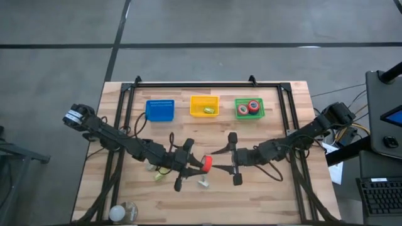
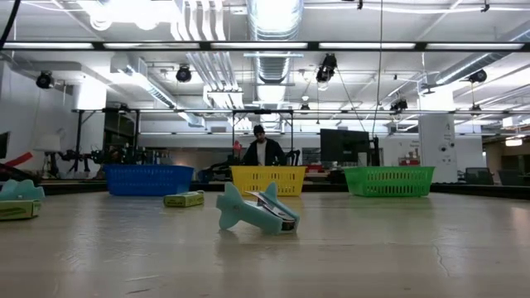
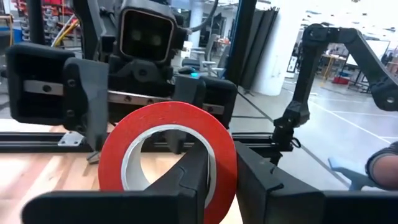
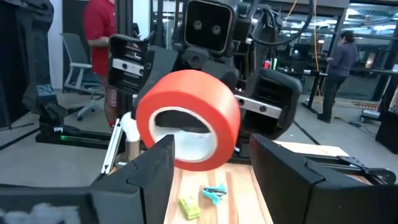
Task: Pick and place Stapler, Stapler remover, tape
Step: Put the red tape into the green basket
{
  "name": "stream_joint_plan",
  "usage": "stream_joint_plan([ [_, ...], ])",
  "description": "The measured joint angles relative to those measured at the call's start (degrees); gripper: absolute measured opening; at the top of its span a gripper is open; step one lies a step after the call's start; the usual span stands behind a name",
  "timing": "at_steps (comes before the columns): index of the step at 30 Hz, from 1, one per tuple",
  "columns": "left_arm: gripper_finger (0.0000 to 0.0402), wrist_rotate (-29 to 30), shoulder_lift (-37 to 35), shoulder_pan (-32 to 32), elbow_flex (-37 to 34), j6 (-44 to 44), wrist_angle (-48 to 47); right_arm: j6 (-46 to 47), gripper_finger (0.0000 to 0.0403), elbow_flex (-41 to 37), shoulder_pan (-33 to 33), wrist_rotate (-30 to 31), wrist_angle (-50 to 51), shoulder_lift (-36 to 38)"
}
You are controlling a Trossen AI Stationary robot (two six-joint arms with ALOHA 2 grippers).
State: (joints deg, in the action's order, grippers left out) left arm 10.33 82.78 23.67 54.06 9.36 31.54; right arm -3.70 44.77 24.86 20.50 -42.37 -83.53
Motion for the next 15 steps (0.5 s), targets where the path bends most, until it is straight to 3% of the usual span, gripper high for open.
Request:
stream_joint_plan([
  [15,0.0064,-0.94,0.05,-1.19,0.00,-0.56,0.51,0.54,0.0164,1.49,-1.96,0.62,0.16,0.00],
])
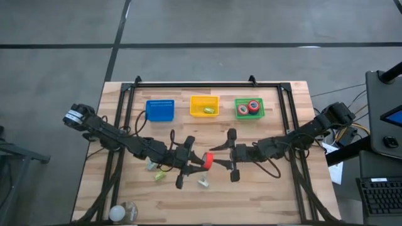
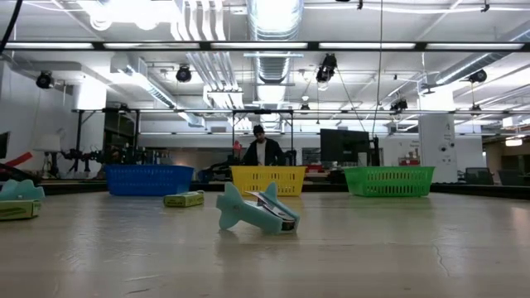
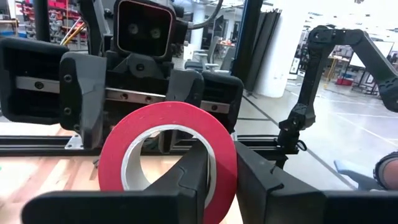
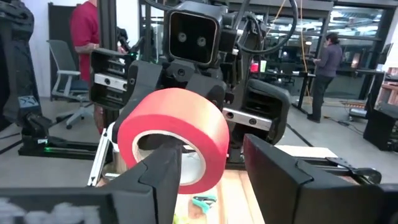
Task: Pick and place Stapler, Stapler remover, tape
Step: Put the red tape into the green basket
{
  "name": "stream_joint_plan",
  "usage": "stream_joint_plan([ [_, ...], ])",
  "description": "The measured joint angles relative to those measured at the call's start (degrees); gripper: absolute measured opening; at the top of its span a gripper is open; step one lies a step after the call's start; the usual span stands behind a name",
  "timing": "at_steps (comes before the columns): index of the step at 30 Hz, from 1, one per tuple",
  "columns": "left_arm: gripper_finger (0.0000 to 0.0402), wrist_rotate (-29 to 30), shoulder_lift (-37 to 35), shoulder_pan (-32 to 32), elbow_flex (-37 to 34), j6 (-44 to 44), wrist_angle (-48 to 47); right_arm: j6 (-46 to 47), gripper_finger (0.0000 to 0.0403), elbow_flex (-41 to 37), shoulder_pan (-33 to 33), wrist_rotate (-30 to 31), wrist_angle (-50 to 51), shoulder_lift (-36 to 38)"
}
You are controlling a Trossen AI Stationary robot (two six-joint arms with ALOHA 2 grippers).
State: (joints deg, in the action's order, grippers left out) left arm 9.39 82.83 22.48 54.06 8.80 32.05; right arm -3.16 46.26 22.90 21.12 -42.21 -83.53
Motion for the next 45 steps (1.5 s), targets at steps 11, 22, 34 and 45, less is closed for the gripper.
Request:
stream_joint_plan([
  [11,0.0065,-0.05,0.17,-0.26,0.00,-1.15,0.36,-0.27,0.0086,0.00,-0.20,-0.19,0.23,0.00],
  [22,0.0066,0.75,0.17,-0.26,0.00,-0.35,0.23,-0.69,0.0040,-0.06,-0.25,-0.04,0.47,0.00],
  [34,0.0203,3.39,-0.19,-0.35,0.00,0.85,-7.35,3.78,0.0040,0.04,-0.38,0.73,6.93,0.41],
  [45,0.0234,4.32,-6.54,-0.42,0.00,-1.66,-19.30,5.31,0.0040,0.04,-0.27,0.86,9.93,1.21],
])
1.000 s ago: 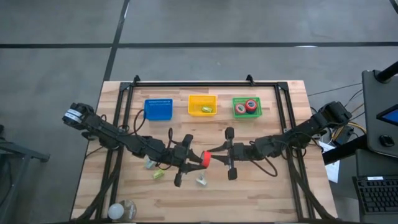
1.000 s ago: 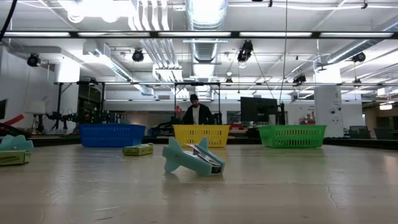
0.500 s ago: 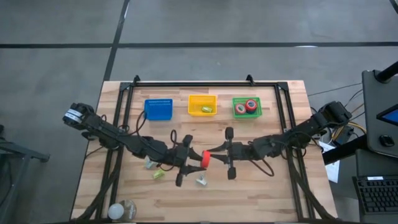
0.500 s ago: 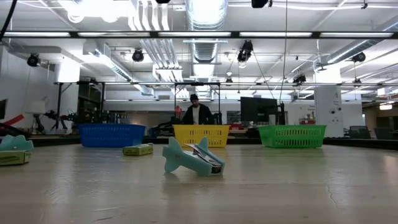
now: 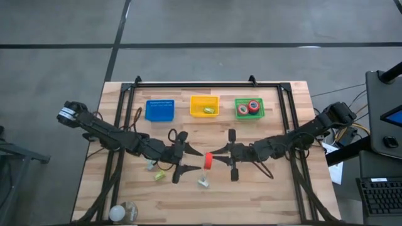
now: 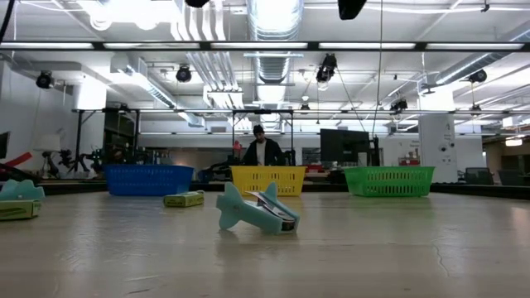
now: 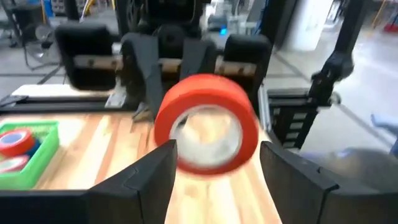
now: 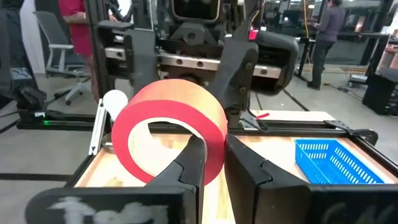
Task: Pick and place Stapler, Stapler remover, tape
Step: Put the red tape into the green basket
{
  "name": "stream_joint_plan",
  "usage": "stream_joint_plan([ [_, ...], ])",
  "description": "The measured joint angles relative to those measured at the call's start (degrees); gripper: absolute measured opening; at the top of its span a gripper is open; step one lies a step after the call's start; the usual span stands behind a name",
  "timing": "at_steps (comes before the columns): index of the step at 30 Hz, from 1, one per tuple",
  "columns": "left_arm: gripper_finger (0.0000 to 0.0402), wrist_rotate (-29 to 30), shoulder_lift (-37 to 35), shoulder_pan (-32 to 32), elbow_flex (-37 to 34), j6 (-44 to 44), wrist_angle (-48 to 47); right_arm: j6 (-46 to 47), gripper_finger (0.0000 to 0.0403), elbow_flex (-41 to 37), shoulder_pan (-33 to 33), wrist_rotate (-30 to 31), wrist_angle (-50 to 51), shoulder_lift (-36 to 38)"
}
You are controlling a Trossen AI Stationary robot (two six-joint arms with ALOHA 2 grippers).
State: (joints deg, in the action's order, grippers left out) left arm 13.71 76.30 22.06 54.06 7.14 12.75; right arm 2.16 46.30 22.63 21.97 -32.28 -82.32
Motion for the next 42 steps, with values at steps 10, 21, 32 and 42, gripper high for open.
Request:
stream_joint_plan([
  [10,0.0234,7.59,-0.52,0.00,-0.87,3.48,-6.21,13.17,0.0040,-0.02,-1.03,16.26,26.22,7.60],
  [21,0.0234,9.47,2.75,0.02,-0.90,3.82,-4.48,28.97,0.0041,1.07,-21.81,11.04,58.56,18.45],
  [32,0.0234,9.52,2.86,0.02,-0.90,3.87,-4.22,24.93,0.0044,1.09,-48.37,-9.07,64.96,16.31],
  [42,0.0234,9.53,2.86,0.02,-0.90,4.79,-4.24,22.88,0.0048,1.15,-55.76,-15.19,65.32,7.49],
])
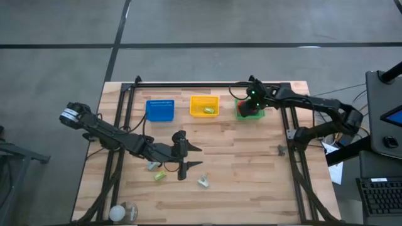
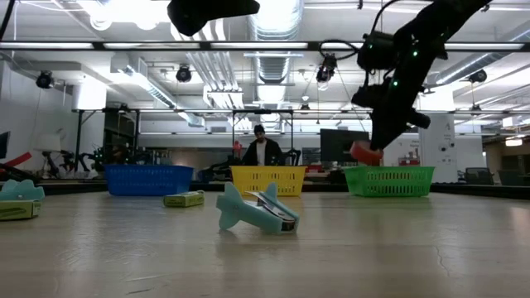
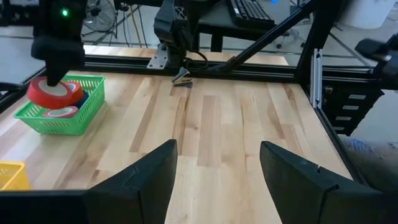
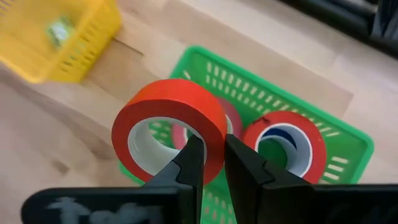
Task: Pick and place Stapler, Stapler remover, tape
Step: Put the red tape into the green basket, then put the bottom light blue staple remover into the blue basket
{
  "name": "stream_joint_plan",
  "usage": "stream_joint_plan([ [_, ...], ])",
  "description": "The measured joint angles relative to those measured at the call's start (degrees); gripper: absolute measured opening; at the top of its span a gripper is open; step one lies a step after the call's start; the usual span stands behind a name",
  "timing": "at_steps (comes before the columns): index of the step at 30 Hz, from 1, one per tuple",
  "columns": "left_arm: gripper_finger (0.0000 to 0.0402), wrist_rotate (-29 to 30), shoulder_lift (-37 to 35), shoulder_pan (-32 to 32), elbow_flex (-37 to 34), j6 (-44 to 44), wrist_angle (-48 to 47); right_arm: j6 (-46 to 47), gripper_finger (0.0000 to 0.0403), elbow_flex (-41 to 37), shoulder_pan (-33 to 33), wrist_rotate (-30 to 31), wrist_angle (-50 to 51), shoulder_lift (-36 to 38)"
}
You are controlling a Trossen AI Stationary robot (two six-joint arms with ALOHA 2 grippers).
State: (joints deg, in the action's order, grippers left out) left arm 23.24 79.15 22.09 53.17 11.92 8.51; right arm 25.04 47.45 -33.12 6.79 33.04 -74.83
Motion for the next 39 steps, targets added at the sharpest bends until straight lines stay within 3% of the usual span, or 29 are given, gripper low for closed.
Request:
stream_joint_plan([
  [15,0.0234,0.00,0.00,0.00,0.00,0.26,-0.02,-1.75,0.0054,2.47,-0.56,2.25,1.08,-7.58],
  [20,0.0234,0.00,0.00,0.00,0.00,0.60,-0.07,-1.20,0.0089,4.84,-0.52,6.45,6.99,-8.19],
  [29,0.0234,-0.01,0.00,0.00,0.00,0.60,-0.15,-2.71,0.0173,6.20,-0.22,4.59,7.52,-8.16],
  [39,0.0234,-0.13,0.19,0.00,0.00,2.70,-3.61,-2.95,0.0196,6.87,2.42,4.76,7.48,-6.56],
])
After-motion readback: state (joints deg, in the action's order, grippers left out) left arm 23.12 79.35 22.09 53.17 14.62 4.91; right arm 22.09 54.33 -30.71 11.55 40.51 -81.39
